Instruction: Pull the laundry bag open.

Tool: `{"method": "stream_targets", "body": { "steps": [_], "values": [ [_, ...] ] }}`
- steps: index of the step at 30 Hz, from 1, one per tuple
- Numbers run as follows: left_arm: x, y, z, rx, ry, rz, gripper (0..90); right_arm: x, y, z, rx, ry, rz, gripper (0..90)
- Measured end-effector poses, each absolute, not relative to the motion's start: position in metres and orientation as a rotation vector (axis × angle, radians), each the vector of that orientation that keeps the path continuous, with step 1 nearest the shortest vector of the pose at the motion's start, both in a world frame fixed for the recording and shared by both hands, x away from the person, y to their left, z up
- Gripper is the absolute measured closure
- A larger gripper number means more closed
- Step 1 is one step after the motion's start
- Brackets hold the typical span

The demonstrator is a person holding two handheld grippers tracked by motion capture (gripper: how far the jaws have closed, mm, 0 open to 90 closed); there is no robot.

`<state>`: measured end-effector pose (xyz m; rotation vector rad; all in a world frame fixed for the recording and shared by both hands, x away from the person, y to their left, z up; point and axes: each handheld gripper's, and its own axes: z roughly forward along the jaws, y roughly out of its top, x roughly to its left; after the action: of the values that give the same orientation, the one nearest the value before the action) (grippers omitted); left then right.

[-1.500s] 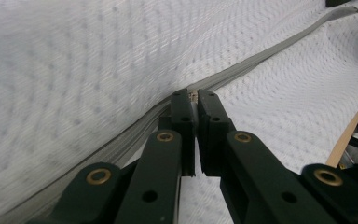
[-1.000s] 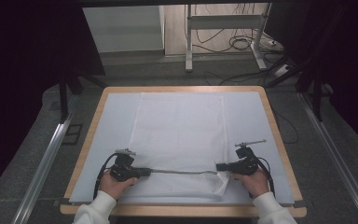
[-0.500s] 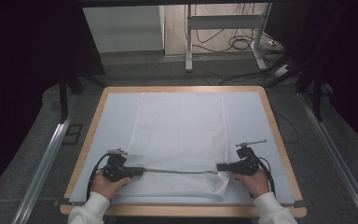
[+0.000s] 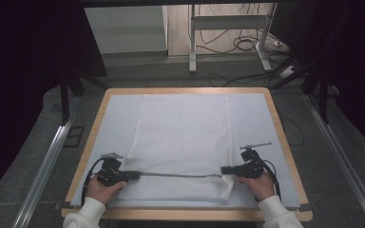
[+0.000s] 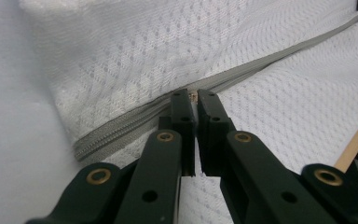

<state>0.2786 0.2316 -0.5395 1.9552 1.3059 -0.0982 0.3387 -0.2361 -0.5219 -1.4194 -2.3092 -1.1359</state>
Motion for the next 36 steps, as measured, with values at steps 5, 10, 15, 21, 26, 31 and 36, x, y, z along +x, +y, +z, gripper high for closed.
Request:
{"method": "stream_targets", "body": {
  "steps": [5, 10, 15, 21, 26, 31, 36],
  "values": [
    [0.277, 0.238, -0.539, 1.949, 1.322, -0.085, 87.0, 0.338, -0.236, -0.521, -1.421, -2.306, -1.138, 88.8],
    [0.275, 0.245, -0.540, 1.934, 1.337, -0.080, 87.0, 0.338, -0.237, -0.522, -1.419, -2.305, -1.138, 88.8],
    [0.274, 0.253, -0.542, 1.922, 1.341, -0.087, 87.0, 0.338, -0.237, -0.522, -1.413, -2.301, -1.142, 88.8],
    [0.272, 0.255, -0.541, 1.926, 1.343, -0.078, 87.0, 0.338, -0.235, -0.522, -1.407, -2.304, -1.134, 88.8],
    [0.271, 0.262, -0.542, 1.912, 1.357, -0.072, 87.0, 0.339, -0.236, -0.523, -1.410, -2.305, -1.137, 88.8],
    [0.267, 0.275, -0.542, 1.891, 1.378, -0.067, 87.1, 0.339, -0.236, -0.523, -1.414, -2.307, -1.132, 88.8],
    [0.263, 0.287, -0.543, 1.854, 1.398, -0.065, 87.0, 0.339, -0.236, -0.524, -1.411, -2.310, -1.129, 88.8]
  ]
}}
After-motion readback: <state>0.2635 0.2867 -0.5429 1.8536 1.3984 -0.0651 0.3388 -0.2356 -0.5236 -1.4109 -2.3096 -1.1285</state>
